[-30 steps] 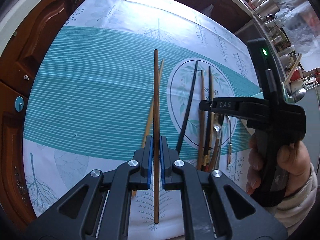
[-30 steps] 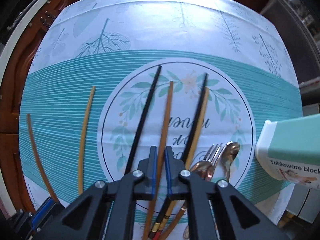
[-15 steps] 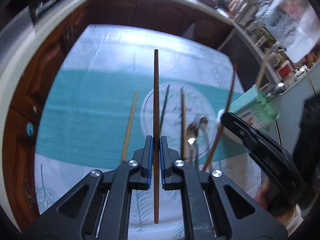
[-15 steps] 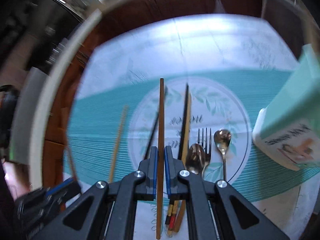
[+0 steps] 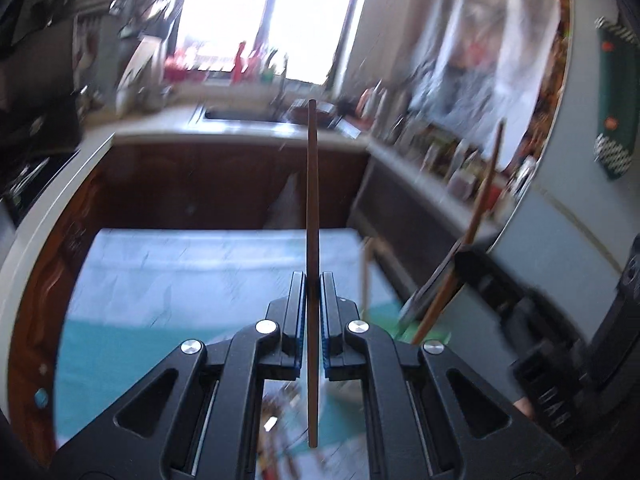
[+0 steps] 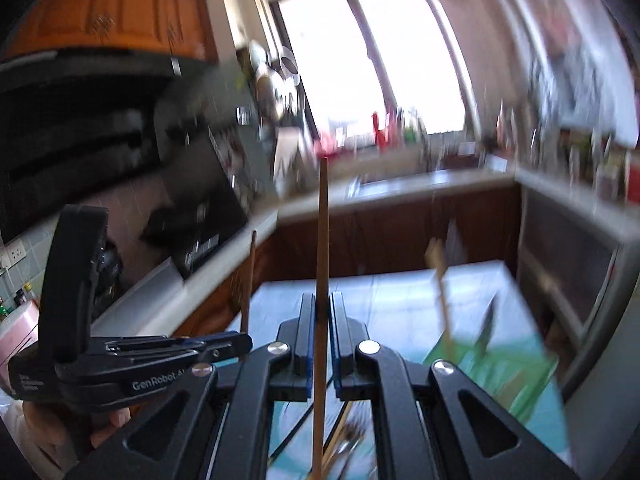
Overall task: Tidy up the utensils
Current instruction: 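Lift both chopsticks upright and carry them toward the green holder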
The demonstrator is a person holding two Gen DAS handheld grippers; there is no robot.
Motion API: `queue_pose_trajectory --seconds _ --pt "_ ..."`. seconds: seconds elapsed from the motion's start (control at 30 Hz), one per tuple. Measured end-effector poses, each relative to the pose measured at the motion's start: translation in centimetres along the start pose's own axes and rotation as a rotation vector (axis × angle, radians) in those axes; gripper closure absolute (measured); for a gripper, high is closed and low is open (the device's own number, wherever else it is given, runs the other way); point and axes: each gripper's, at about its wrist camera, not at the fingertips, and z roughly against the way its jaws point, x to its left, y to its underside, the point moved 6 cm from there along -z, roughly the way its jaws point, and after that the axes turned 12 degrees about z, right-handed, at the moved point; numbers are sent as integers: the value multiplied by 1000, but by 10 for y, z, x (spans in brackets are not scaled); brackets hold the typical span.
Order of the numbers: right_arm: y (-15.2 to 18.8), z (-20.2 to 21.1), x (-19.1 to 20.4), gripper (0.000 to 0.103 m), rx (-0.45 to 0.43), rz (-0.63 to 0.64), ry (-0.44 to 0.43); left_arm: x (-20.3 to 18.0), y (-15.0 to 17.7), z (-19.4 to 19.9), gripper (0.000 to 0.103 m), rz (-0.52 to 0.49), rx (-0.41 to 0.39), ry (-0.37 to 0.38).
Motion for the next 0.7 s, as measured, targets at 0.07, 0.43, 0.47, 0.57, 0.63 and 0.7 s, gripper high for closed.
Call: queue_pose_trajectory --seconds 0.07,0.43,0.47,0.57,0.63,0.7 --pt "-17 9 -16 97 -68 32 28 -19 -14 -7 99 4 -43 31" --pt "-32 -13 -60 97 -145 162 76 -59 -15 -94 99 58 -51 101" --pt "-28 -14 -61 97 -143 175 83 -60 -10 -102 99 60 -45 98" --pt "-16 -20 -64 97 -143 211 95 -55 0 -120 99 77 -29 94" --pt "-11 -23 -67 97 -142 224 102 -50 4 -125 99 89 -26 90" --pt "-11 -24 -71 97 -147 213 105 -43 7 -128 99 101 -27 96"
